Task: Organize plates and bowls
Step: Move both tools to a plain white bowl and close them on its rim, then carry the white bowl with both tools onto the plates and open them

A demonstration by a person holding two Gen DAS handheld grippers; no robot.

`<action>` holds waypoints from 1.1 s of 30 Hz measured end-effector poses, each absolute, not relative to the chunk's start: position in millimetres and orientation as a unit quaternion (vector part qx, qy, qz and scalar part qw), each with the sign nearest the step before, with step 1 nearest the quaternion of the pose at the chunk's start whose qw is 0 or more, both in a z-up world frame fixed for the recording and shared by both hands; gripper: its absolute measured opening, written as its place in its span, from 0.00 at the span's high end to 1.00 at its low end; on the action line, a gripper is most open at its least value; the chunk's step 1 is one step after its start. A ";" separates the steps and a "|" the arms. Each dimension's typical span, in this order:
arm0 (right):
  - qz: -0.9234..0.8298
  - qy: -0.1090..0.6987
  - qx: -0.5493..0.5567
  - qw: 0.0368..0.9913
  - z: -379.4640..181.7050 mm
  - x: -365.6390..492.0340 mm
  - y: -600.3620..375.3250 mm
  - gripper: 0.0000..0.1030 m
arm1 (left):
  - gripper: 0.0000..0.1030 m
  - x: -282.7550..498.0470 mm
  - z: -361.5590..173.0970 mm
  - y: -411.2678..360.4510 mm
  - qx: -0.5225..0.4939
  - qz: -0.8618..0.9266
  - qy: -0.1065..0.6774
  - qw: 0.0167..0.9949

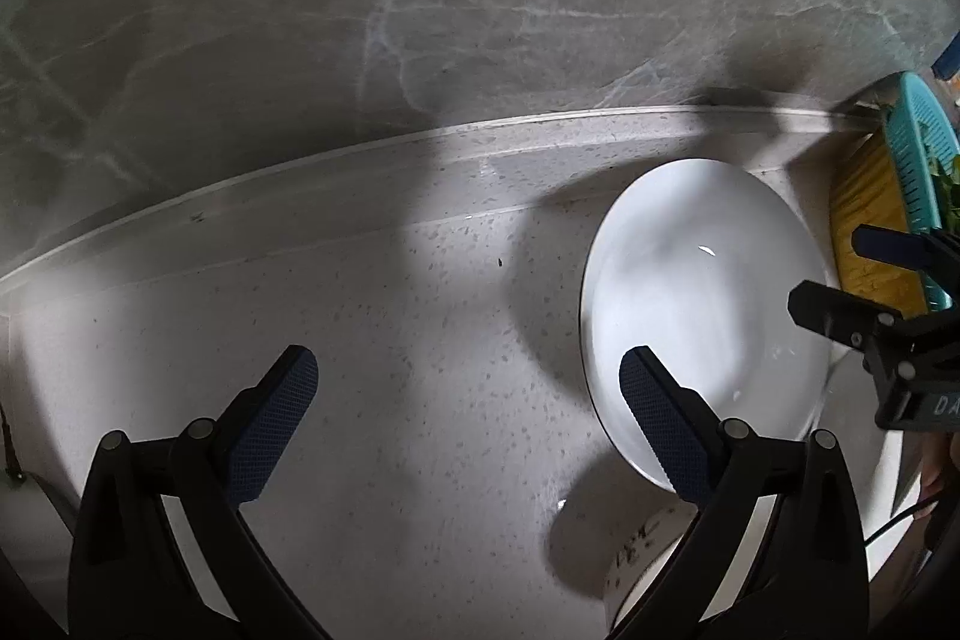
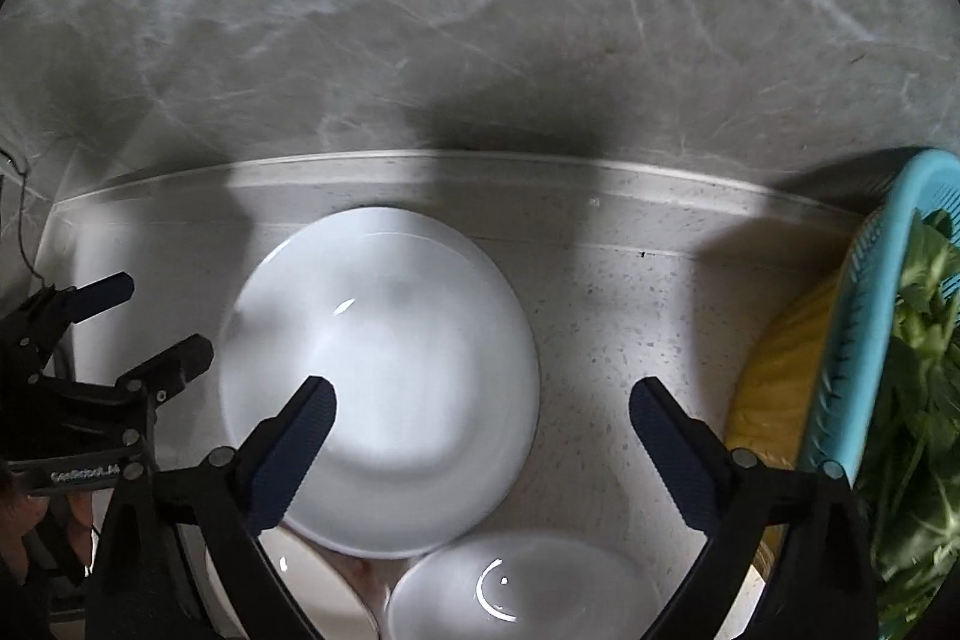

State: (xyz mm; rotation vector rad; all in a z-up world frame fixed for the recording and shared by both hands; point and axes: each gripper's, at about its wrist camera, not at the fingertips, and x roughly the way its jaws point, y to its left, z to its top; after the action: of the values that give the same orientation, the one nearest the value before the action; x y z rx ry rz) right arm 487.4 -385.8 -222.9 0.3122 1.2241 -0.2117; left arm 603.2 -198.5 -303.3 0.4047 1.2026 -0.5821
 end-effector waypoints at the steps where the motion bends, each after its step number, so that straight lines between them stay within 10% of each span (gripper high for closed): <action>1: -0.101 0.574 0.154 0.798 -226.0 489.3 -388.7 0.05 | 0.02 605.6 -307.8 -200.6 0.183 -0.269 0.558 0.764; 11: -0.112 0.608 0.163 0.769 -252.8 495.5 -392.1 0.32 | 0.22 610.0 -333.6 -214.6 0.196 -0.271 0.572 0.749; 17: -0.092 0.631 0.169 0.752 -269.3 500.0 -388.9 0.86 | 0.79 598.1 -335.8 -230.1 0.198 -0.307 0.572 0.734; 33: -0.062 0.616 0.183 0.764 -259.3 494.3 -378.3 0.91 | 0.90 607.6 -330.9 -212.2 0.172 -0.305 0.574 0.740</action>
State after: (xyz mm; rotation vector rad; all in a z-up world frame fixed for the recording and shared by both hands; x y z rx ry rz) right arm 494.3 -378.3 -259.3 0.3987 1.3386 -0.1339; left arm 607.6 -212.2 -330.9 0.3775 1.2580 -0.6691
